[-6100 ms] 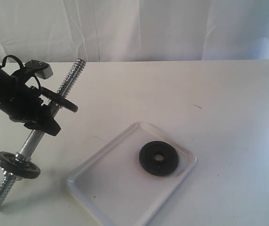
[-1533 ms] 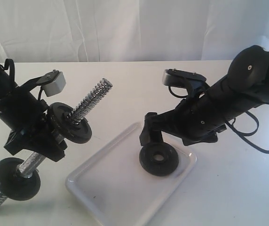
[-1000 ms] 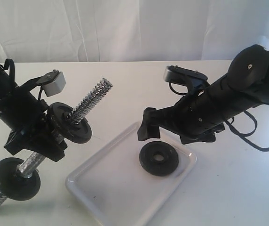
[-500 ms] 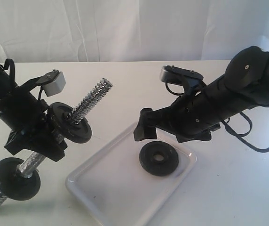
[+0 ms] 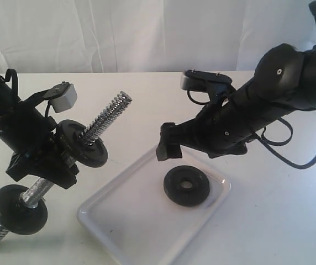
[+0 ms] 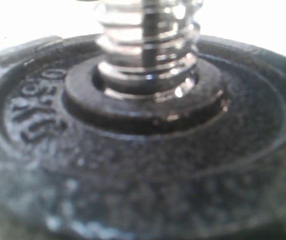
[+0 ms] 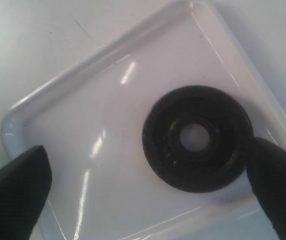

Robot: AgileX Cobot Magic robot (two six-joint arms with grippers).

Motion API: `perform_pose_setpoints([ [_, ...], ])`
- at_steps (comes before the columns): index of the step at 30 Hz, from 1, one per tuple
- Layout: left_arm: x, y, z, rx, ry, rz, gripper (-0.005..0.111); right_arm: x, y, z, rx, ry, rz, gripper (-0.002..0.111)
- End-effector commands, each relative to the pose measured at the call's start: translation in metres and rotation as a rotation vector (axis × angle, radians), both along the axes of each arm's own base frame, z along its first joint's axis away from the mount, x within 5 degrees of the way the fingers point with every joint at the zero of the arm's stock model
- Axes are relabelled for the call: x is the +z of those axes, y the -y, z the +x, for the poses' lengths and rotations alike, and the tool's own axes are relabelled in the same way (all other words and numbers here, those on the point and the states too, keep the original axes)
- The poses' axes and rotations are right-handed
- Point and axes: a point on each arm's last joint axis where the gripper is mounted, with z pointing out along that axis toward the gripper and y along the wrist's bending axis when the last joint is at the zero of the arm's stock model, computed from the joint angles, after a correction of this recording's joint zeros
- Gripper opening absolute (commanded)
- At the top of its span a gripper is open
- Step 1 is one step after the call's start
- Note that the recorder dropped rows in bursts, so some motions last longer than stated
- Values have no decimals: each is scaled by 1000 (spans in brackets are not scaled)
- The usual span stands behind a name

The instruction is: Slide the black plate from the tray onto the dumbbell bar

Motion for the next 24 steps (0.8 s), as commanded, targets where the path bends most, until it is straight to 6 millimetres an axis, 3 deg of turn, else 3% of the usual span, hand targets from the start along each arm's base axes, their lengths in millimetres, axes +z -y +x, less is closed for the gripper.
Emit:
perform_pose_setpoints([
  [1,37,14,-9,26,-37,-224,0,-10,1,-1,-15,-66,-46,100],
  [11,37,14,-9,28,-36,-224,0,-36,-13,15,1,-192,-93,100],
  [24,37,14,-9,29,-34,-223,0,-24,-12,27,0,-225,-220,100],
])
